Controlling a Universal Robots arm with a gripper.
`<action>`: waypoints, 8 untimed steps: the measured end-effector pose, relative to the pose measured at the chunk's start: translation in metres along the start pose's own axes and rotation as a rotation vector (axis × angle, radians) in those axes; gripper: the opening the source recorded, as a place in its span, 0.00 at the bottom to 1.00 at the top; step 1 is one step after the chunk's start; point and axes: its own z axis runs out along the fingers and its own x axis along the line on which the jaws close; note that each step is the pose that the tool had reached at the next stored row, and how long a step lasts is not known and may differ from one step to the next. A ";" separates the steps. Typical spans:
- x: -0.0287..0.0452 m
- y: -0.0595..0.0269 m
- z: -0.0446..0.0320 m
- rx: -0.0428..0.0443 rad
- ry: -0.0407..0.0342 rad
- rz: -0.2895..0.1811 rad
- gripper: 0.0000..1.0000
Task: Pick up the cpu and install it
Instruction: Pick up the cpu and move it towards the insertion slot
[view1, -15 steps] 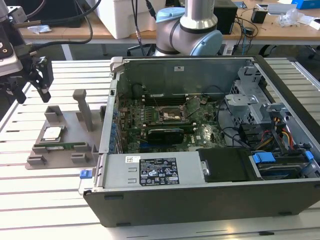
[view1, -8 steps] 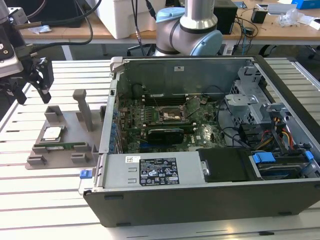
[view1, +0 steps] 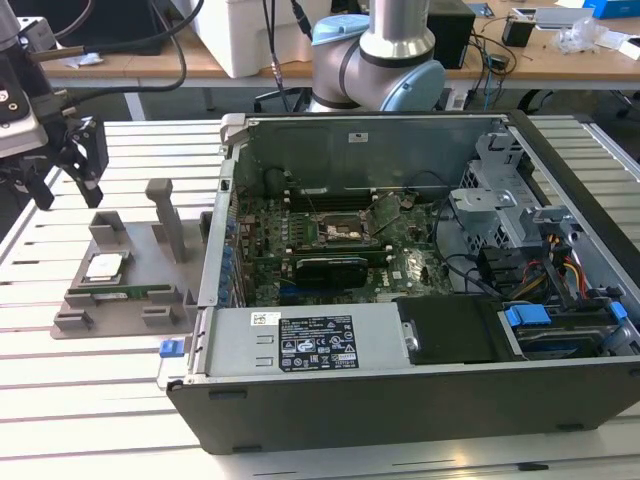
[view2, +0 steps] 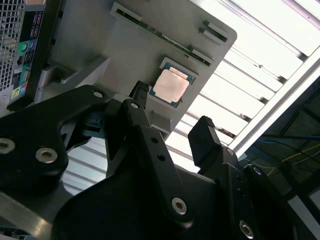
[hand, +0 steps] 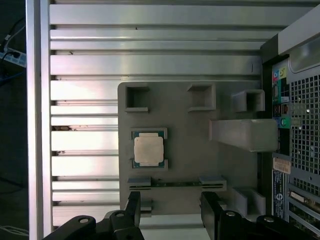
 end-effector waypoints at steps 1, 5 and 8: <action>0.0000 0.0000 0.0003 0.0000 0.0000 0.000 0.60; 0.0000 0.0000 0.0014 0.0000 -0.0001 0.000 0.60; 0.0000 0.0000 0.0021 0.0001 0.0000 0.000 0.60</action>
